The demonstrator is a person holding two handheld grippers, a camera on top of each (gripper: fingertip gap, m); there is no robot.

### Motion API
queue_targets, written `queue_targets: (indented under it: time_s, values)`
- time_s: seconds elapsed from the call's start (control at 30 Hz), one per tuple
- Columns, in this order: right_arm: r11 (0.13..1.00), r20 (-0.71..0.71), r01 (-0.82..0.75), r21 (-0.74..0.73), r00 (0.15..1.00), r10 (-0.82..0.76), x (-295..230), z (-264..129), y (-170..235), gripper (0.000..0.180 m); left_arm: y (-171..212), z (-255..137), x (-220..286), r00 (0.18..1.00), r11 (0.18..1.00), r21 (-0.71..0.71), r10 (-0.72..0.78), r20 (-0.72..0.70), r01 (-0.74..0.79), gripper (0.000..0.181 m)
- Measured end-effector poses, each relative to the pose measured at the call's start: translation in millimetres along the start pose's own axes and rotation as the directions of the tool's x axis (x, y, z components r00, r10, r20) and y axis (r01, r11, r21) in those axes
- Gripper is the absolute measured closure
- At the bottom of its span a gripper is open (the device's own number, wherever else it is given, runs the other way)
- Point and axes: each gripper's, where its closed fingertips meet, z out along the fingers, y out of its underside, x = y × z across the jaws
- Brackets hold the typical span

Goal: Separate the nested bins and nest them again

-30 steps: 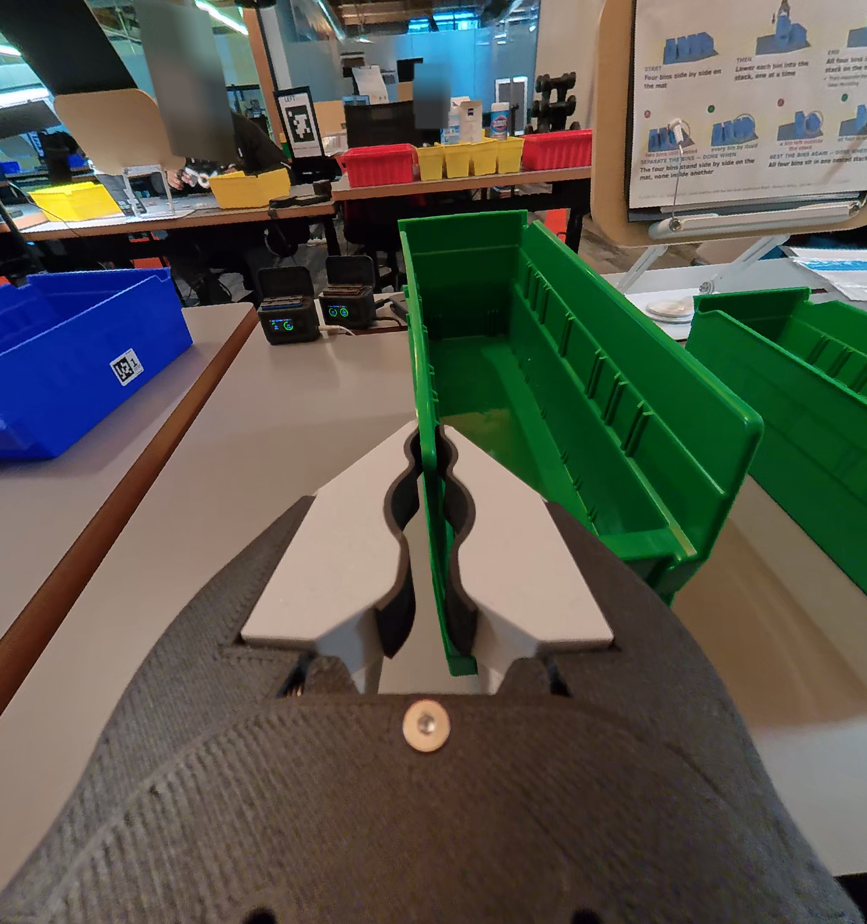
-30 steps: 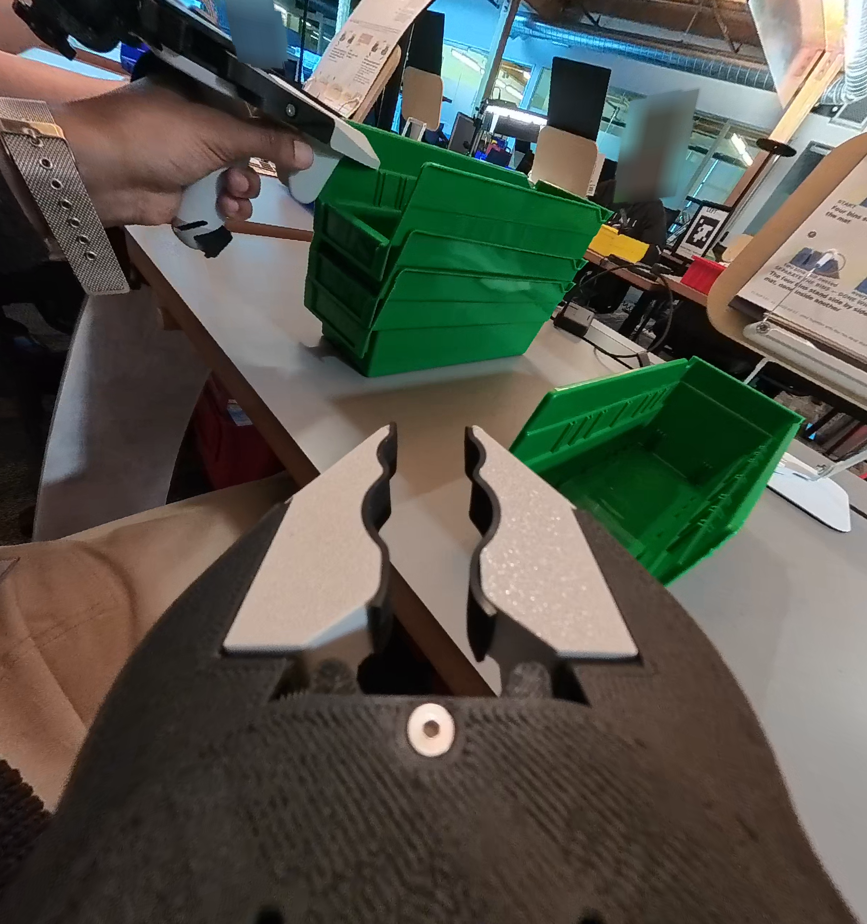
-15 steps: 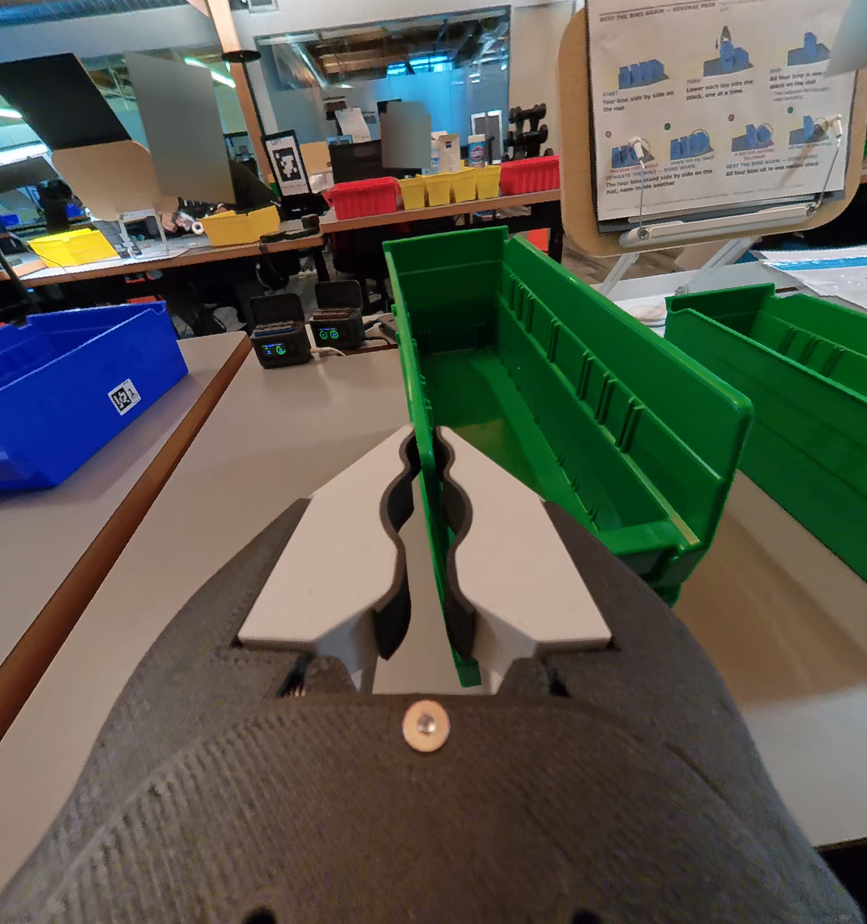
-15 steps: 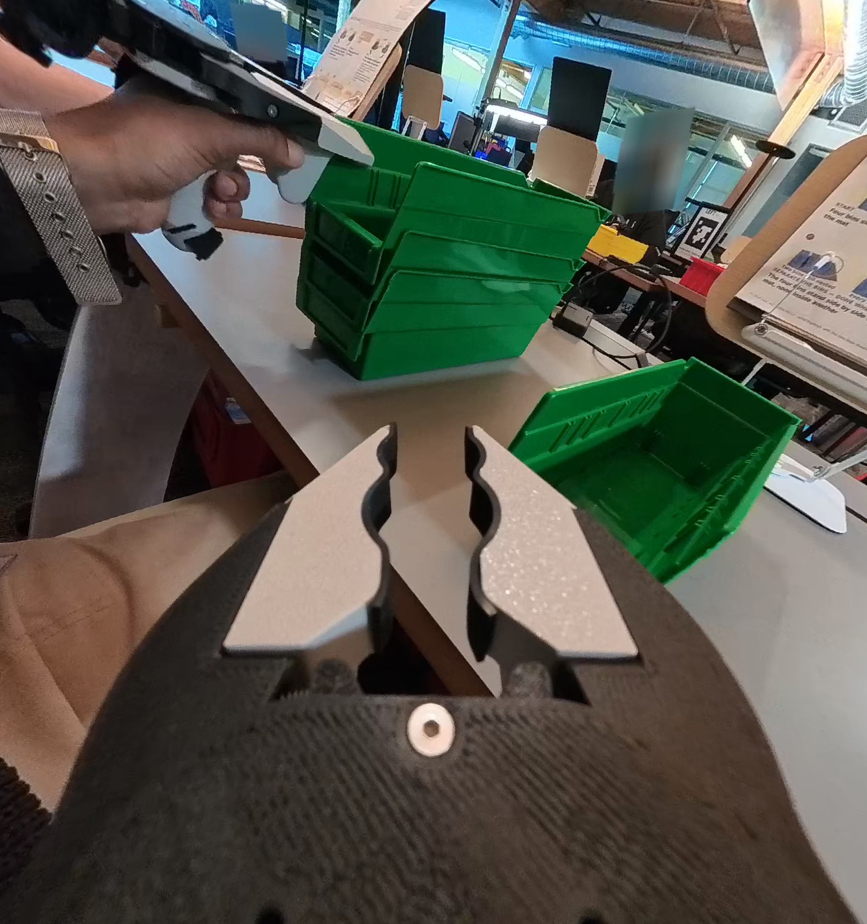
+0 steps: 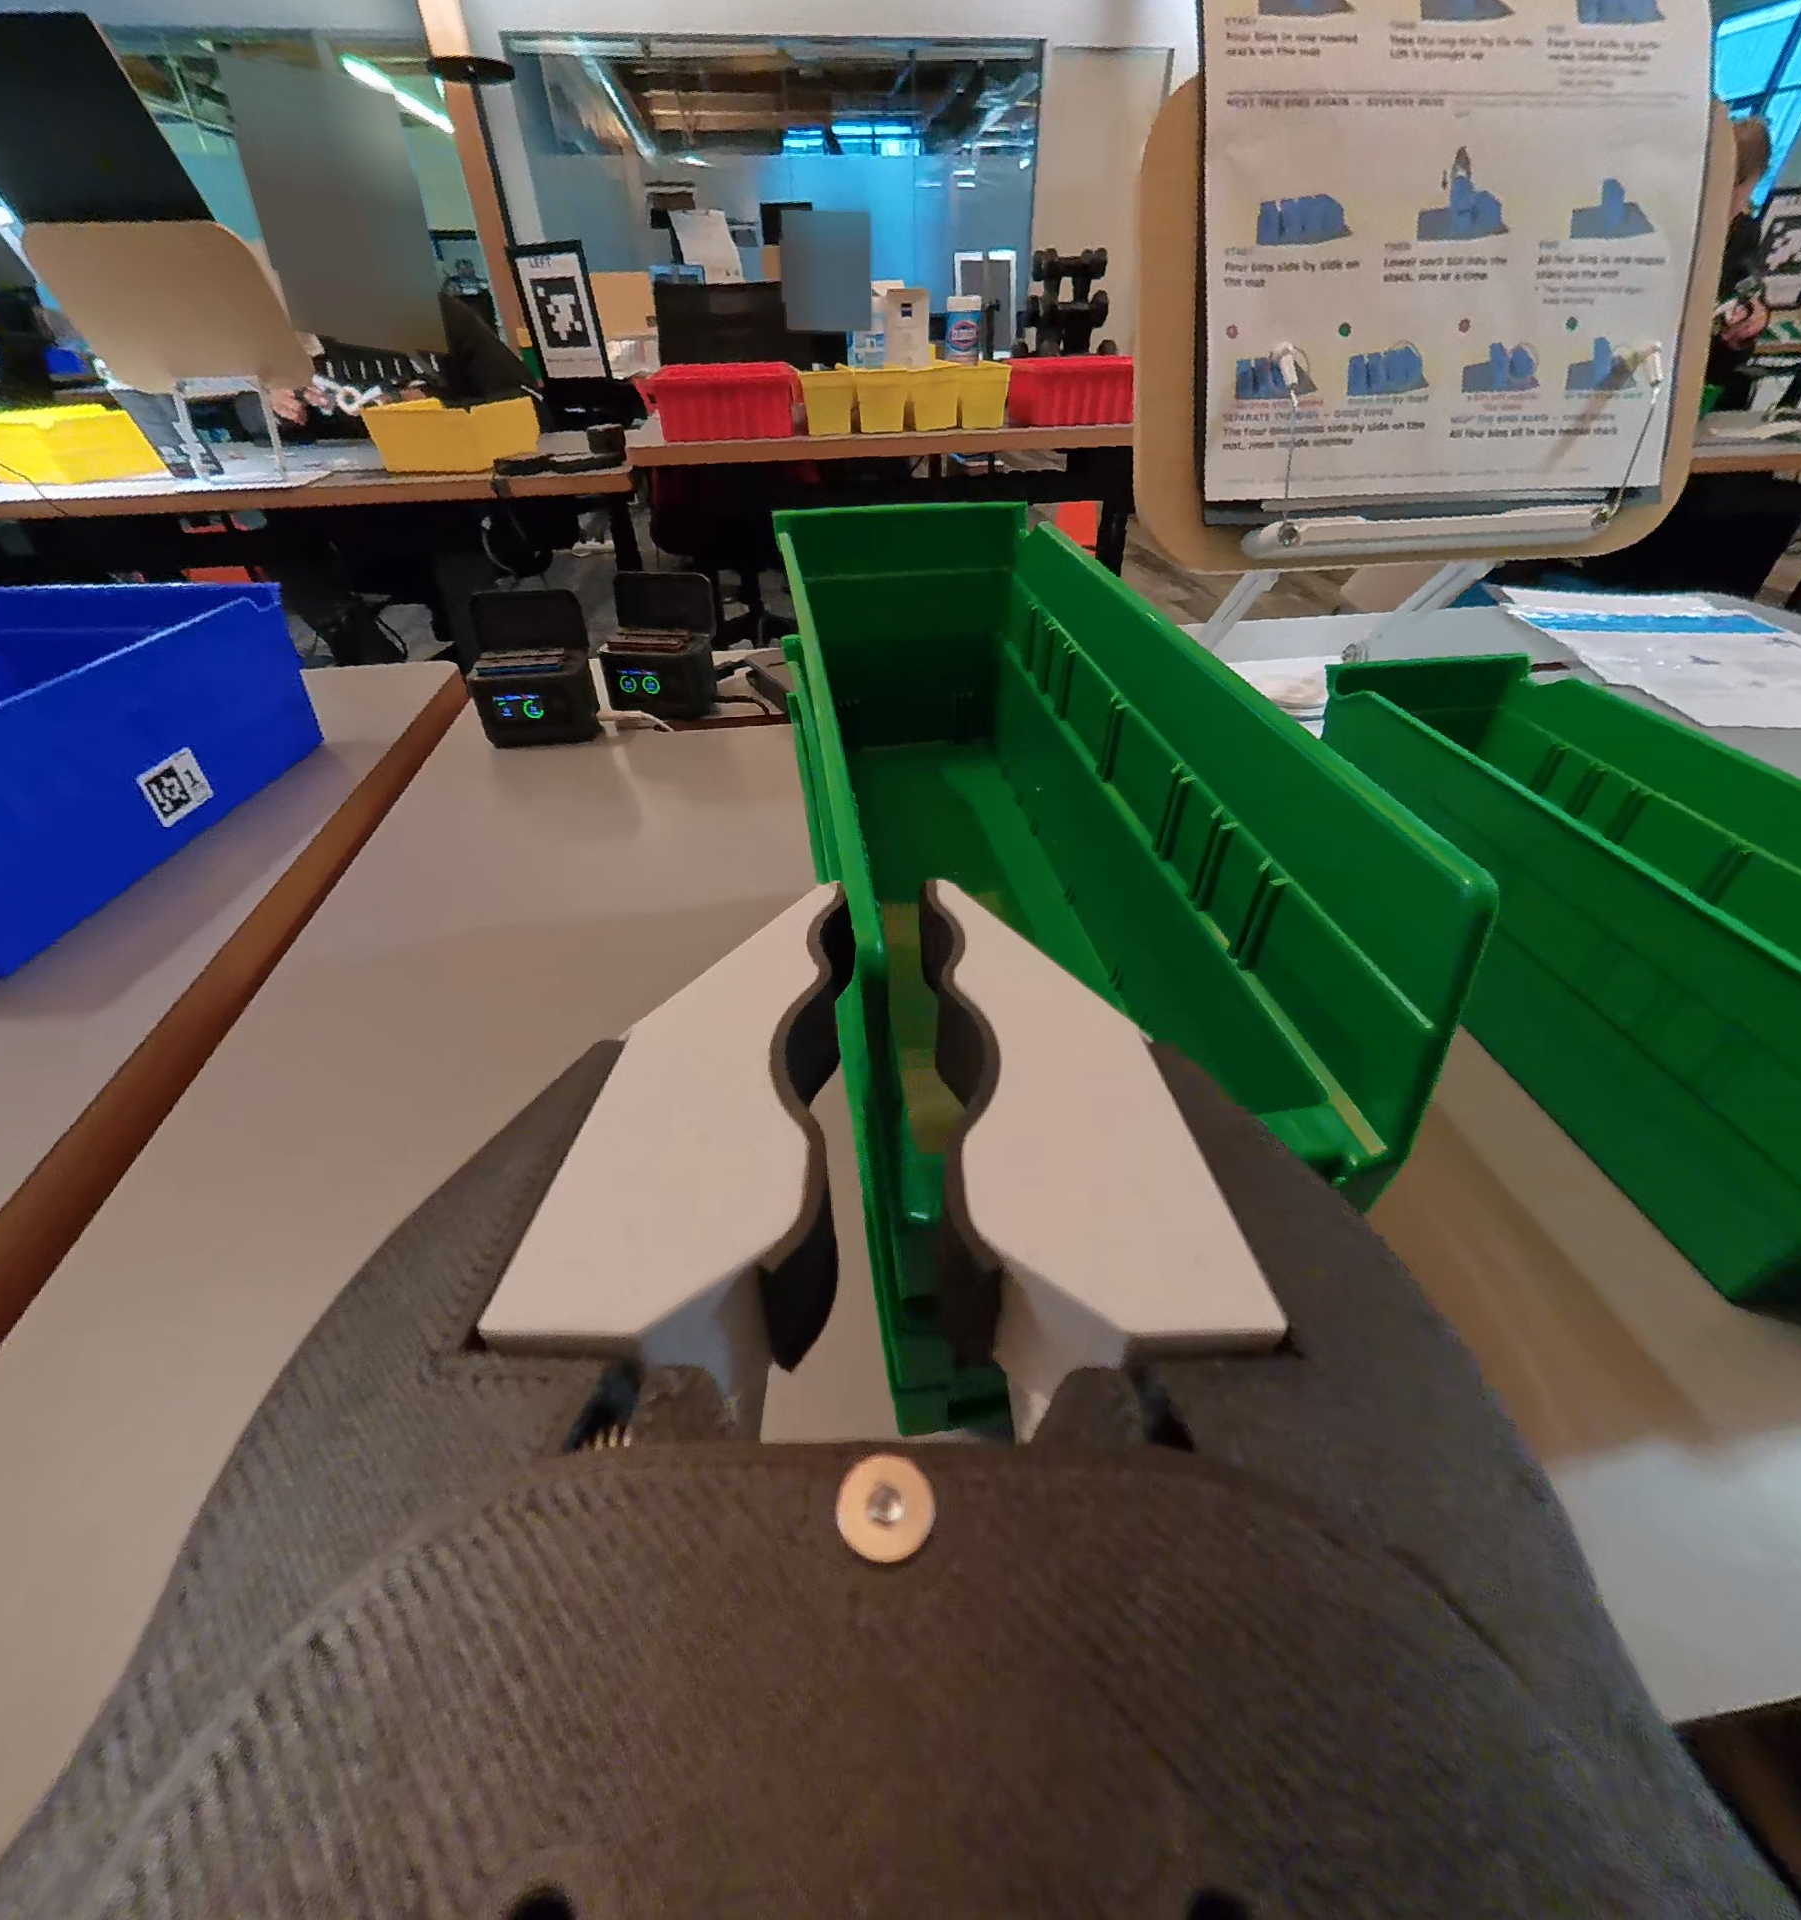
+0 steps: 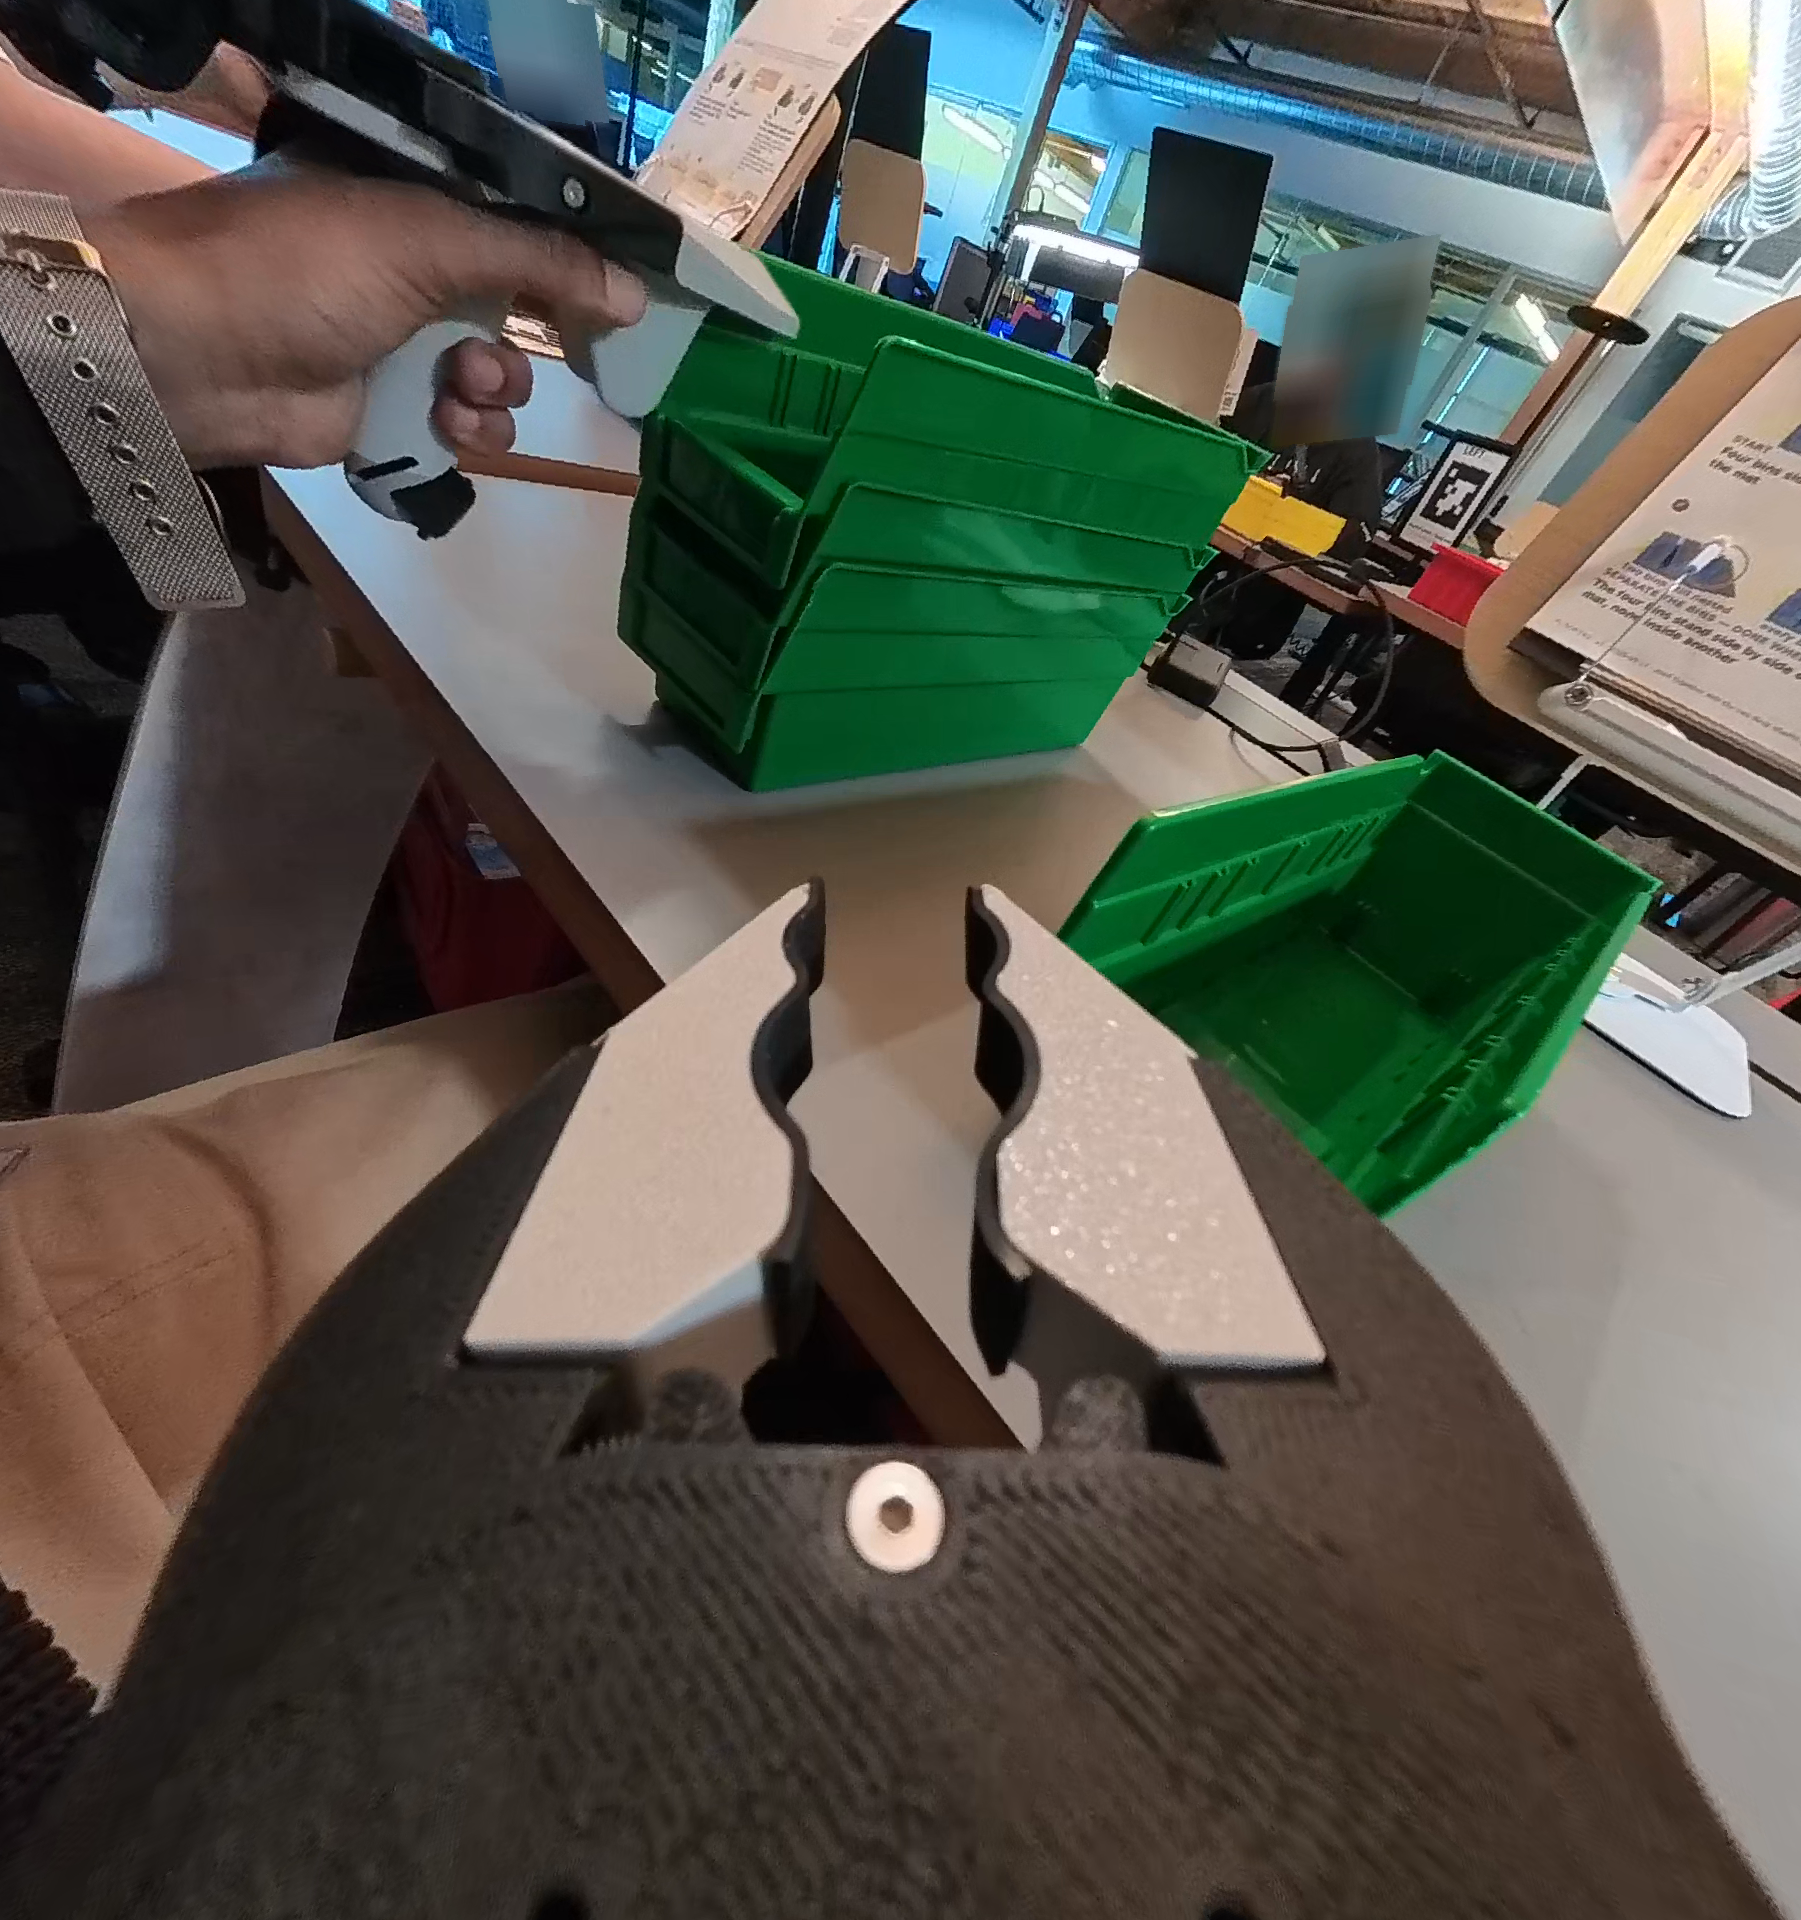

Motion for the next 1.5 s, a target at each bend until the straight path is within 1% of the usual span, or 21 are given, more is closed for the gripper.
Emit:
queue_targets:
  time_s: [0.03,0.13,0.2,0.27,0.3,0.37,0.63,0.8,0.97,1.27,1.33,1.4,1.5]
  values:
    - [1.000,0.000,0.001,0.001,1.000,-0.001,0,0,0,0.154,0,0,0,1.000,1.000,0.001,-0.006,-0.003,0.006,0.171]
    - [1.000,0.000,0.002,0.003,1.000,-0.002,1,-1,-1,0.154,-1,0,1,1.000,1.000,0.008,-0.002,-0.005,0.002,0.168]
    - [1.000,-0.001,0.000,0.004,1.000,0.000,2,-2,-1,0.154,-5,0,0,1.000,0.999,0.037,0.016,0.012,-0.016,0.162]
    - [1.000,-0.001,0.000,0.005,1.000,0.000,2,-2,-1,0.154,-5,-1,-3,0.999,0.999,0.036,0.036,0.035,-0.038,0.161]
    - [1.000,-0.001,0.000,0.005,1.000,0.000,2,-2,-1,0.154,-5,0,-4,0.998,0.998,0.039,0.043,0.049,-0.045,0.165]
    - [1.000,0.000,0.004,0.004,1.000,-0.004,1,-1,-1,0.154,-8,-1,-6,0.995,0.997,0.049,0.061,0.077,-0.065,0.179]
    - [1.000,0.003,0.011,-0.002,1.000,-0.011,-1,0,1,0.154,-12,3,-7,0.990,0.994,0.019,0.106,0.089,-0.108,0.178]
    - [1.000,0.004,0.014,-0.003,1.000,-0.014,-2,0,1,0.154,-11,3,-7,0.979,0.984,-0.010,0.178,0.099,-0.178,0.178]
    - [1.000,0.005,0.016,-0.002,1.000,-0.016,-2,0,1,0.154,-5,3,-9,0.988,0.988,-0.082,0.136,0.074,-0.130,0.178]
    - [1.000,0.005,0.026,-0.004,1.000,-0.026,-3,0,1,0.154,-5,3,-9,0.984,0.986,-0.065,0.158,0.087,-0.153,0.178]
    - [1.000,0.005,0.023,-0.004,1.000,-0.022,-2,0,1,0.154,-14,-1,-10,0.975,0.981,-0.036,0.194,0.113,-0.191,0.175]
    - [1.000,0.008,0.011,-0.004,1.000,-0.011,-2,1,1,0.154,-38,-9,-9,0.965,0.973,0.047,0.218,0.146,-0.227,0.169]
    - [1.000,0.020,-0.006,-0.008,1.000,0.006,-6,2,3,0.154,-66,-15,7,0.974,0.972,0.094,0.207,0.093,-0.215,0.169]
